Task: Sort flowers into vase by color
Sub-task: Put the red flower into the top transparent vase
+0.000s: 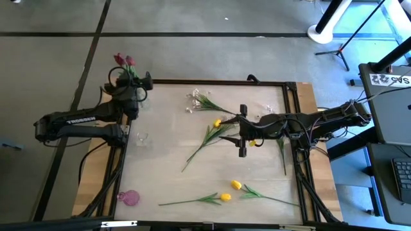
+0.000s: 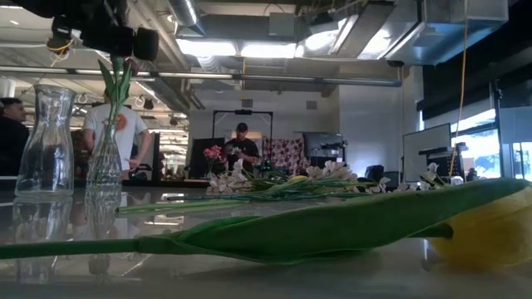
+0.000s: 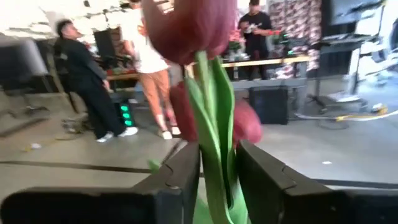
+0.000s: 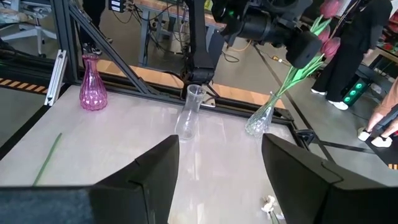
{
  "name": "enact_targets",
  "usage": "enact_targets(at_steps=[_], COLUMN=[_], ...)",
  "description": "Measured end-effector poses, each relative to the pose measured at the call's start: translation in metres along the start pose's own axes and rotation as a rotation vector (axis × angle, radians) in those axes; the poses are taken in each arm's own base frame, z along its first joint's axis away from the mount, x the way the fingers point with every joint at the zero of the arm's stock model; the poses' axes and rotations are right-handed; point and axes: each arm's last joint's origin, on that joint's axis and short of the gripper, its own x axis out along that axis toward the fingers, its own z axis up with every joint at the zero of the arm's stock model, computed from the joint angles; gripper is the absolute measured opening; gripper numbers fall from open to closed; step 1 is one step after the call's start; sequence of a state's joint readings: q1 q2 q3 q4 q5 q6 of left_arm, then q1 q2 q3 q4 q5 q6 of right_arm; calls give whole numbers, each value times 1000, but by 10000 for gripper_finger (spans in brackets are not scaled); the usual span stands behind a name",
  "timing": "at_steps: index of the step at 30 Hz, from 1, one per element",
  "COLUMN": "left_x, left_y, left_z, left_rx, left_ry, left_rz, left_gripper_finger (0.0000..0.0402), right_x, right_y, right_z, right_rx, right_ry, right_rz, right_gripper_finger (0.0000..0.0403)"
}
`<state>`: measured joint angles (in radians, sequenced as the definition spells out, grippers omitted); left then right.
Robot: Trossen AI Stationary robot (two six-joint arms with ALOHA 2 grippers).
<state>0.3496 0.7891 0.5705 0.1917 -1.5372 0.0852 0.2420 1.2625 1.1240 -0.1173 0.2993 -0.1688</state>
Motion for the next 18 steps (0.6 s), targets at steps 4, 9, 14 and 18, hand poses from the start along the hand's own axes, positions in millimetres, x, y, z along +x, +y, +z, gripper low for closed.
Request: enact_targets(at_steps=[4, 9, 14, 18], left_x=[0, 0, 2, 5], left_y=[5, 6, 6, 7], left_z=[2, 3, 2, 2], left_rx=[55, 140, 208, 148], left_ry=[4, 5, 10, 11], left_rz=[33, 34, 49, 65], left_gripper_finger=[117, 124, 132, 143], right_x=[0, 0, 0, 3], right_y=[0, 0, 0, 2], right_z=[0, 0, -2, -6], right_rx=[0, -1, 1, -5], right_ry=[0, 3, 23, 46], right_rz=[0, 1, 4, 3], right_gripper_finger=[227, 227, 227, 227])
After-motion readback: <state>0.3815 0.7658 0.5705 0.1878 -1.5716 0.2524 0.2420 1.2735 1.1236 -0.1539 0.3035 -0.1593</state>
